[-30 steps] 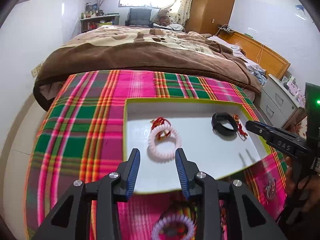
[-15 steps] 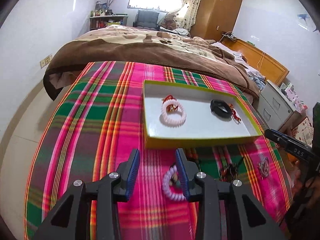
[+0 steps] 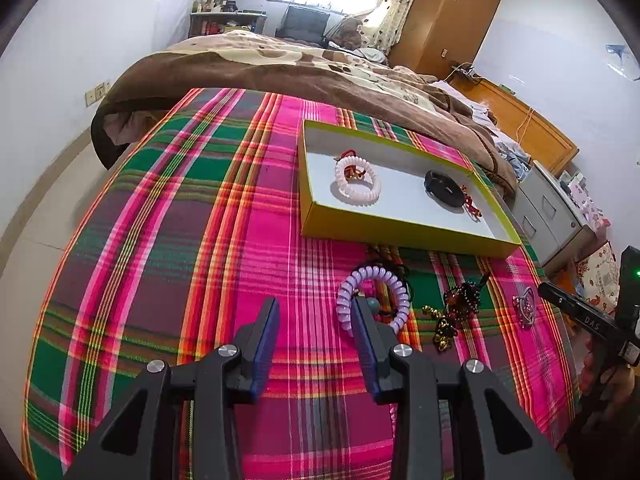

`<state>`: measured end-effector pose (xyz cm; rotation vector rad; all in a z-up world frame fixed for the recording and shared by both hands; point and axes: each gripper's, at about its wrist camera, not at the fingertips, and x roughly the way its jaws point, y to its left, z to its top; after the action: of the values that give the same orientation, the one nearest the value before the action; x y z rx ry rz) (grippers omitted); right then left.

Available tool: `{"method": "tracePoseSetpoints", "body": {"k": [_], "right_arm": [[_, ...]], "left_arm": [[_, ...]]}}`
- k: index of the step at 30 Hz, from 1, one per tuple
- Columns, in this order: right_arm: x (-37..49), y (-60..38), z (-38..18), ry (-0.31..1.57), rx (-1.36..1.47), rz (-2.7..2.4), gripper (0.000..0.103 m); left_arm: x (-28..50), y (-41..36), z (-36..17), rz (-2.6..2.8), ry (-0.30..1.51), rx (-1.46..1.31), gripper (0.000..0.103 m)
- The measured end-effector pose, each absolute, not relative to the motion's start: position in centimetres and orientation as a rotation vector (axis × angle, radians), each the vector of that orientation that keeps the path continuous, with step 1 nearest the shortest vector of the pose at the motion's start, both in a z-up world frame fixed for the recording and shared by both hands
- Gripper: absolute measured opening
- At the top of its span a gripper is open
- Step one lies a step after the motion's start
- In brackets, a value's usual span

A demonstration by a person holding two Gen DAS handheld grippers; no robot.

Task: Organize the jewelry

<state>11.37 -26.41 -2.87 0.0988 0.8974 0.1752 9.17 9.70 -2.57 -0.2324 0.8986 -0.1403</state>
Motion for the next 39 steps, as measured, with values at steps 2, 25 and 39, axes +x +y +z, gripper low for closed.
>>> {"method": "tracePoseSetpoints", "body": {"k": [2,25,39], "right_arm": [[11.4,-26.8,-3.4,0.908,0.106,0.175,0.031],[10.6,-25.4,-4.2,0.94,0.063,0.262,0.005],[10.1,-27.0,-3.2,0.899,0.207,0.271,0.003]], "left_arm": [[9.1,9.6,-2.9,-0.138,0.909,-0.228,0.036],[10.0,8.3,-3.8,-0.12,0.952,-0.203,0.036],[10.5,7.6,-4.0,-0.118,0.947,-0.169,0.036]]}}
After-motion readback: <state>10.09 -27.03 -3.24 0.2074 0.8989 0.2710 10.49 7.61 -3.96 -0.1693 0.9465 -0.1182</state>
